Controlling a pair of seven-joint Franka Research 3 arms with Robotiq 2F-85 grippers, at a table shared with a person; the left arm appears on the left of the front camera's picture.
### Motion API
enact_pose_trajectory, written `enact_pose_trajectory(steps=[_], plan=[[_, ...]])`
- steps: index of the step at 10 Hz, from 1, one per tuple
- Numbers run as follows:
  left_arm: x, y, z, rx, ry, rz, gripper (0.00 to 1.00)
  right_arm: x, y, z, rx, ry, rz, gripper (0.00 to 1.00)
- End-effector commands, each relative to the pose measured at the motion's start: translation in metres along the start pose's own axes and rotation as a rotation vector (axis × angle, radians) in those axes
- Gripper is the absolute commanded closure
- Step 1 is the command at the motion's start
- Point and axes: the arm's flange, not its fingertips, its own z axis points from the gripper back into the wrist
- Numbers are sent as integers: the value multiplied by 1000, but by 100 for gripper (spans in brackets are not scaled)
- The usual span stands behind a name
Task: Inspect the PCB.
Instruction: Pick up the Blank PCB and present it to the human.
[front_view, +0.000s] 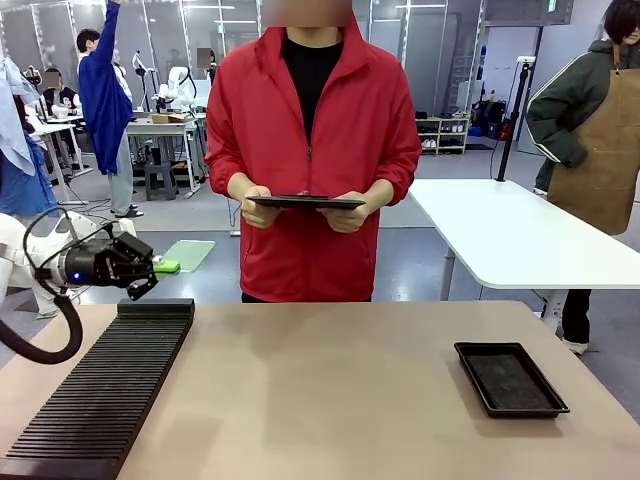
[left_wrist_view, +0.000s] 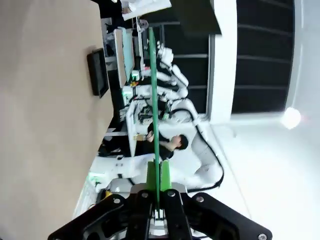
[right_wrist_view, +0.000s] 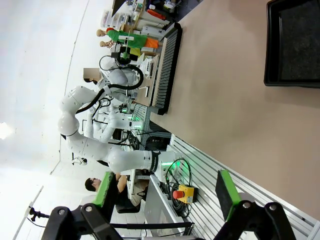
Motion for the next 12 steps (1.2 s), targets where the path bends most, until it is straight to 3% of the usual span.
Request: enact_pose_trajectory(steps=[1, 5, 7, 8, 12], plan=[[30, -4, -4, -56, -63, 125, 97, 1, 1, 0, 12, -9, 21, 0], [61, 5, -6, -25, -92, 181, 97, 1, 1, 0, 12, -9, 21, 0], [59, 9, -3, 4, -131, 69, 97, 1, 1, 0, 12, -9, 21, 0], [54, 10, -2, -15, -79, 169, 97, 1, 1, 0, 12, -9, 21, 0], [54, 10, -2, -15, -79, 169, 97, 1, 1, 0, 12, -9, 21, 0]])
